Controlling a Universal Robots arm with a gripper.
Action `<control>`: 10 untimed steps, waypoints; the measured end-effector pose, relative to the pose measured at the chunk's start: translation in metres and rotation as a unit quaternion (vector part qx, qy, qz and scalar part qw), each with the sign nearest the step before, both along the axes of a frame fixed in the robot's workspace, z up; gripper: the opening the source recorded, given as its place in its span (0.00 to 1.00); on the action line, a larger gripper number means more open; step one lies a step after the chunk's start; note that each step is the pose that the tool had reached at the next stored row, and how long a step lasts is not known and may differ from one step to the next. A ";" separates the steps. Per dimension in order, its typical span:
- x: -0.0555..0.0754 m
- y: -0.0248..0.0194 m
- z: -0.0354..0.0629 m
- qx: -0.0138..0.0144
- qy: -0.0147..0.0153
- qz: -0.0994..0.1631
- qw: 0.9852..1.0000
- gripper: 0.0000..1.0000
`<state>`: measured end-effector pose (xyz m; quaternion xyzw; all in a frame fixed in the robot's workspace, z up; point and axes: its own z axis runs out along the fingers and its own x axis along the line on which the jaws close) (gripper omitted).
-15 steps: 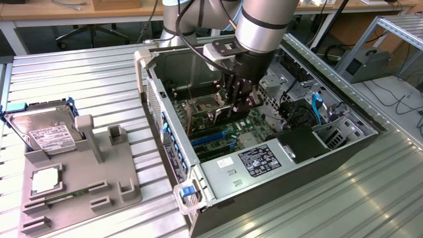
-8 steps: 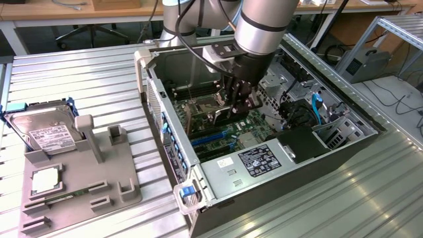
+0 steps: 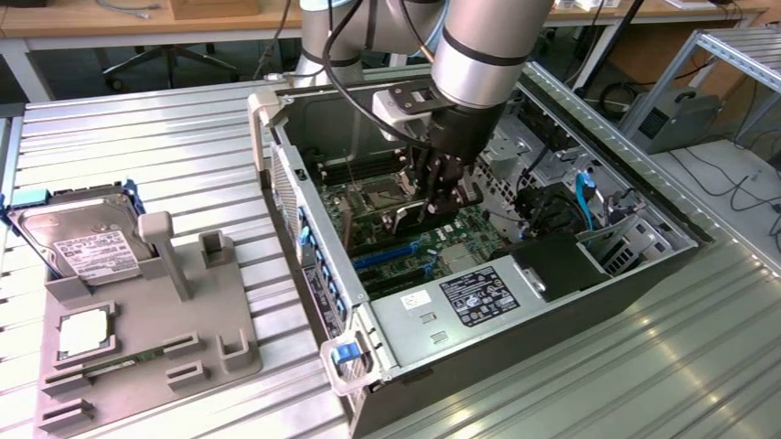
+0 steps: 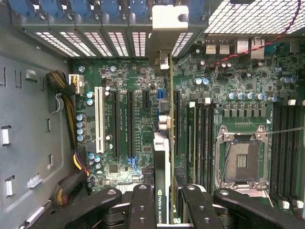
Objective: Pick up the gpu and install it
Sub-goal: 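Insert the gpu into the slot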
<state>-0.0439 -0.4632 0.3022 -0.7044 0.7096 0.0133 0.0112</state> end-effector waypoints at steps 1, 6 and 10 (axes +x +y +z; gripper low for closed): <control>-0.001 -0.0003 0.0000 0.000 0.000 0.000 1.000 0.27; -0.002 -0.0009 -0.0002 0.000 0.000 0.000 1.000 0.27; -0.003 -0.0009 -0.0044 0.000 0.000 0.000 1.000 0.27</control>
